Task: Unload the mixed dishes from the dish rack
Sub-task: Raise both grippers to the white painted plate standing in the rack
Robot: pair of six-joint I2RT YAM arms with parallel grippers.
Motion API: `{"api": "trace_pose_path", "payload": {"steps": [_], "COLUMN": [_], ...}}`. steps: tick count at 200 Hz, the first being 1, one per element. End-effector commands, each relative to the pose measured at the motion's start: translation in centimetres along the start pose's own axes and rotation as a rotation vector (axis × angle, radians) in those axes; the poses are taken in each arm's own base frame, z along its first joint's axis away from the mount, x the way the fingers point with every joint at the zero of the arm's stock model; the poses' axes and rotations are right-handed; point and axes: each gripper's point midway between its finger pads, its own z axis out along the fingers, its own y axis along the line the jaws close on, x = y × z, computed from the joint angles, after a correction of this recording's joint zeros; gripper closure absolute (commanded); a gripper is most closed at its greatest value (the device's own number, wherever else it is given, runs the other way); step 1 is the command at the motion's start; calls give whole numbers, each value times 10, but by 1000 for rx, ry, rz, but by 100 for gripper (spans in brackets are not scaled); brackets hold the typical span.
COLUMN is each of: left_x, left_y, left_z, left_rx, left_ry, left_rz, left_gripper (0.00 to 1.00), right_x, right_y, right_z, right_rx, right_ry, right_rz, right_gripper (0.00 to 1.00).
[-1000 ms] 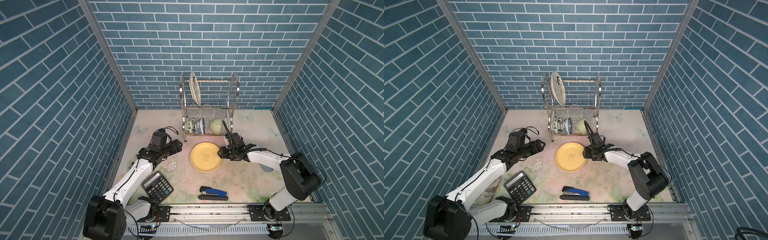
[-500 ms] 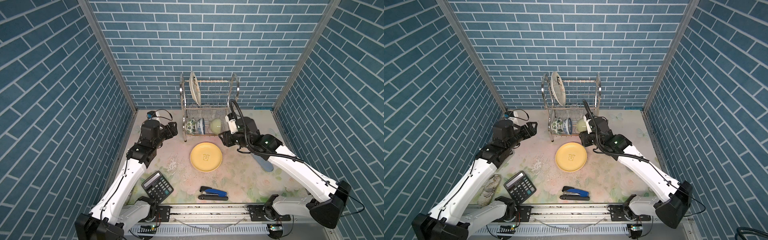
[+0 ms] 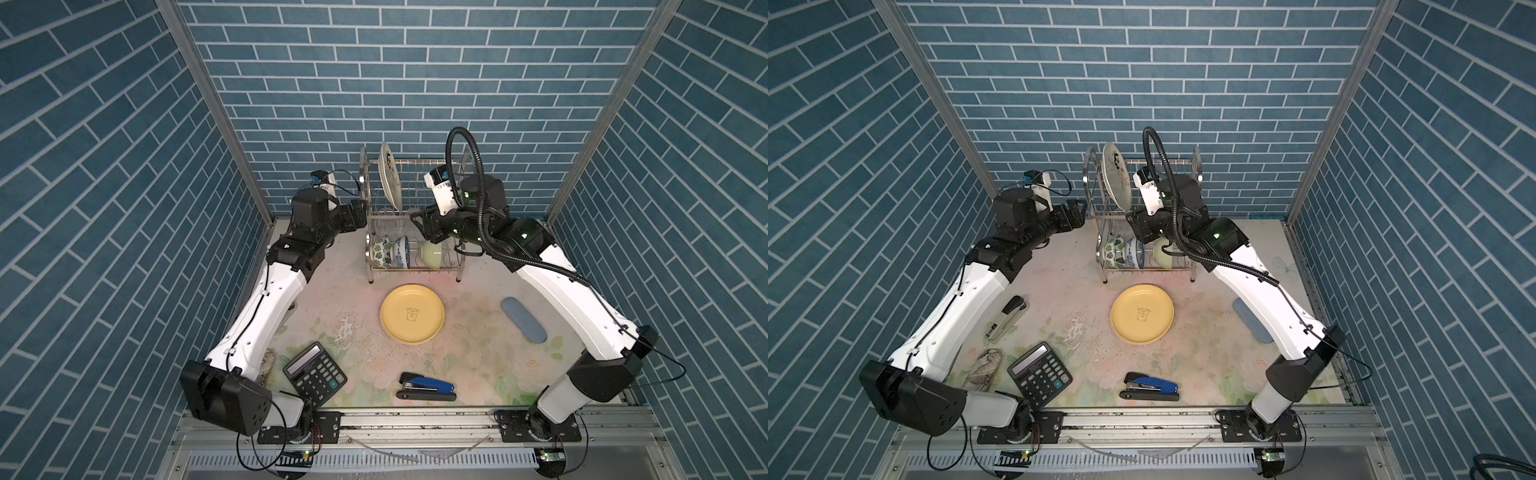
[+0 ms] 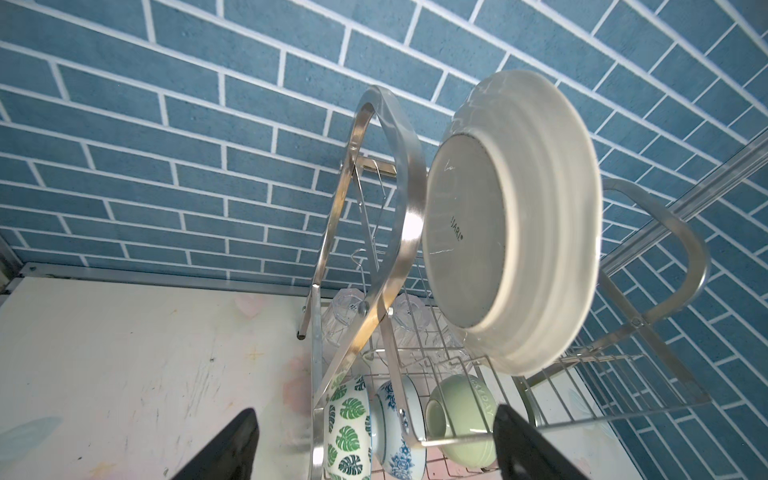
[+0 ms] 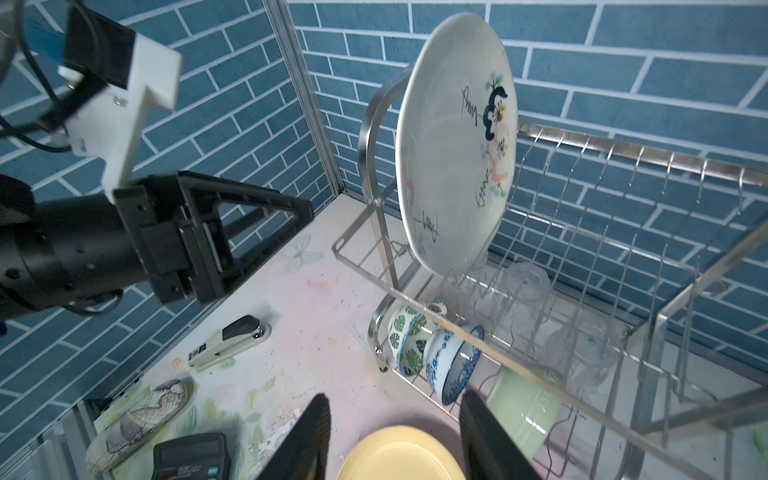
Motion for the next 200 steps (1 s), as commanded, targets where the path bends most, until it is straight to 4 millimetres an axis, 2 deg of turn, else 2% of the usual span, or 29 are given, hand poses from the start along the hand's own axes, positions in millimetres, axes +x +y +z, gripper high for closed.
{"api": "trace_pose_path", "payload": {"steps": [1, 34, 78, 145, 161, 200], "left_x": [-17, -18, -16, -14, -14, -15], "left_y": [-8, -8, -1, 0, 0, 0], "left_z": [6, 26, 48, 68, 70, 73], "left_rx": [35, 35, 13, 15, 15, 16], "left_ry": [-19, 1, 3, 12, 9, -2], "left_rz": [46, 57, 65, 80, 81, 83], "left_gripper": [14, 17, 23, 49, 58, 69], "right_x": [-10, -24, -38, -49, -51, -55], "right_y": [-6, -19, -13, -19, -19, -21], "right_z": [11, 37, 64, 87, 94, 108], "right_rx": [2, 4, -90, -114, -116, -121], "right_ry": [7, -9, -46, -107, -126, -160], "right_rz": [-67, -49, -34, -14, -13, -14], "right_gripper": [49, 49, 49, 49, 48, 47]}}
